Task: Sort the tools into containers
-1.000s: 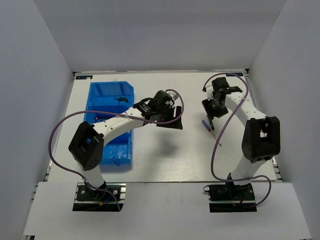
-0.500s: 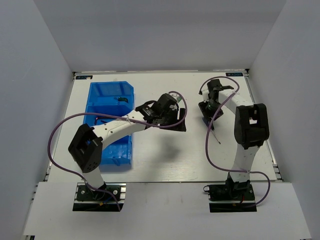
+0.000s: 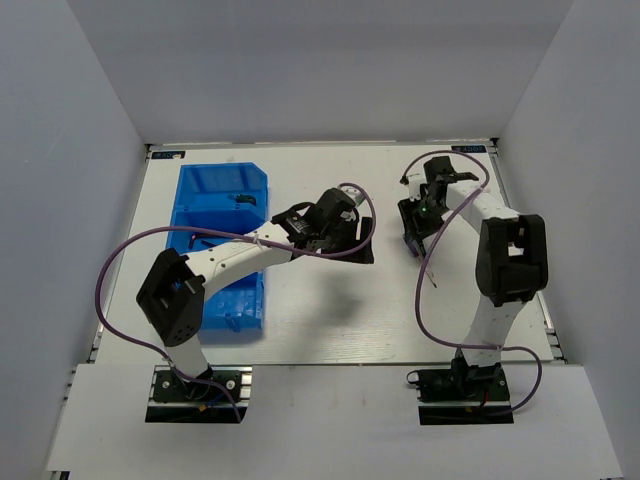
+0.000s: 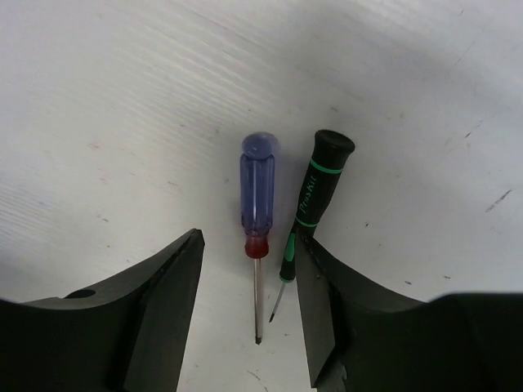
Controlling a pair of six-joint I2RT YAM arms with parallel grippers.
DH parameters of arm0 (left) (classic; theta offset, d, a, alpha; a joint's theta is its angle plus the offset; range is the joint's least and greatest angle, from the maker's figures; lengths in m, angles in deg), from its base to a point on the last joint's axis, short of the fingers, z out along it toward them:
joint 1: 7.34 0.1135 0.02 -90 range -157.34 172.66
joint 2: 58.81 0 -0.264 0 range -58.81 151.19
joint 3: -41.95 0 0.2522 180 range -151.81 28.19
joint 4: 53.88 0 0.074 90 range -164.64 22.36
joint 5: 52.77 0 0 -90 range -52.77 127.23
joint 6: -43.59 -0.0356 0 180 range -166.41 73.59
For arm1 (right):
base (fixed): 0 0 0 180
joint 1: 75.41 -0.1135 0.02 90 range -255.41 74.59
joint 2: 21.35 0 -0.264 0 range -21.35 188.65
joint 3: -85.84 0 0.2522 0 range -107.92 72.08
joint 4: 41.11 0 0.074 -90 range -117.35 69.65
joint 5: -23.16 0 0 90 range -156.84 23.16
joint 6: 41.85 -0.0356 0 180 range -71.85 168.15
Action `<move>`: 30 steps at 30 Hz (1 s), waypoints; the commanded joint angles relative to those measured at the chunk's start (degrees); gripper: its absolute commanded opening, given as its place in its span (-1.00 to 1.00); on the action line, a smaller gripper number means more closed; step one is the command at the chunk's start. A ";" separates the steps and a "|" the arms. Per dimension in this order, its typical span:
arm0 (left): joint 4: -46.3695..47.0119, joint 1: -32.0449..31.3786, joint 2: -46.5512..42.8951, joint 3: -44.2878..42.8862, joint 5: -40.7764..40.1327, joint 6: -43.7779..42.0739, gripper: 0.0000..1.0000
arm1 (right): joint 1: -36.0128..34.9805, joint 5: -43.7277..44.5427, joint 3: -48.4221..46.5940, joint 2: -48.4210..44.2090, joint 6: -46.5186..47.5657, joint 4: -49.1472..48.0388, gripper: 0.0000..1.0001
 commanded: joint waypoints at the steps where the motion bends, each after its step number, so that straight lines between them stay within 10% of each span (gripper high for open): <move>1: 1.77 -0.41 -1.63 -1.07 0.58 -0.49 0.58 | 0.35 -2.02 -1.61 -3.09 -0.41 -1.03 0.09; 23: 0.63 0.12 -3.03 -0.98 -0.03 -2.60 0.58 | 2.03 4.48 -4.08 6.14 -1.12 -5.60 -0.15; 30: 4.82 0.12 -11.62 2.09 -5.29 -5.49 0.58 | 2.20 4.76 -3.64 7.20 0.63 -4.11 -0.58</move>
